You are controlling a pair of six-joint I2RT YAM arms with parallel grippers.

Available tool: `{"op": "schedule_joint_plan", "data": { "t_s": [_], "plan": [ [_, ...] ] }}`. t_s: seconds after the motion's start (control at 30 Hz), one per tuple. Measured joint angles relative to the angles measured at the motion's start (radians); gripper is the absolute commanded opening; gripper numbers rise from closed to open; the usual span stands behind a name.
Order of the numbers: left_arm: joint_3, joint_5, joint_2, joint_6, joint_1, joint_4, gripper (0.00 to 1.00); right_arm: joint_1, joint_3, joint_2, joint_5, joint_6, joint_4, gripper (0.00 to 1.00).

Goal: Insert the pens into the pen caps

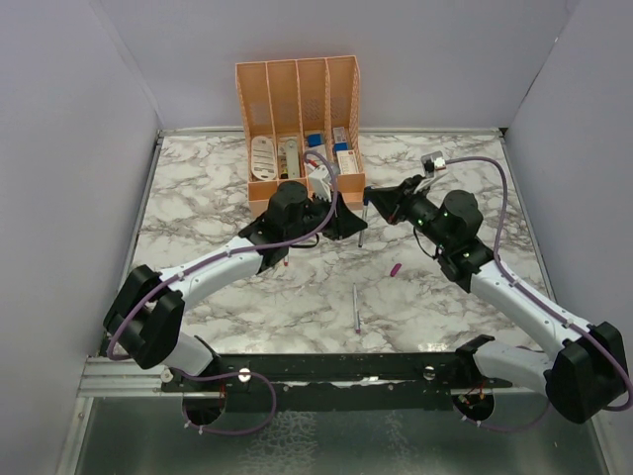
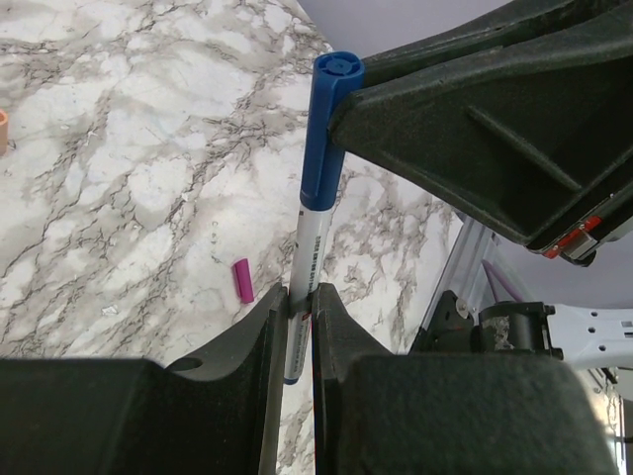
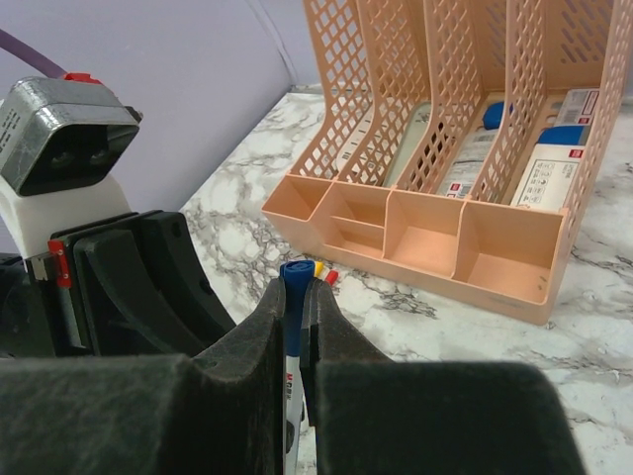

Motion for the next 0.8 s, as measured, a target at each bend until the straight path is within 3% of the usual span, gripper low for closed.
{"op": "schedule_joint_plan", "data": {
  "t_s": [0.2,0.37,0.57,0.67,0.8],
  "plan": [
    [0.000,0.001,0.000,0.000,0.011,-0.009,0.00,0.006,0.004,0.006,0.001,-0.005,0.001,0.01],
    [-0.039,0.002,-0.002,-0.013,0.021,0.029,0.00,0.014,0.039,0.032,0.002,-0.003,-0.035,0.21],
    [-0.141,-0.058,-0.059,-0.057,0.069,0.069,0.00,0.043,0.107,0.084,0.009,-0.005,-0.192,0.25],
    [-0.163,-0.096,-0.080,-0.064,0.074,0.004,0.00,0.045,0.160,0.087,0.034,-0.005,-0.223,0.26],
    [-0.095,-0.185,-0.047,-0.034,0.071,-0.228,0.00,0.045,0.216,0.064,0.082,-0.010,-0.228,0.25]
  ]
}}
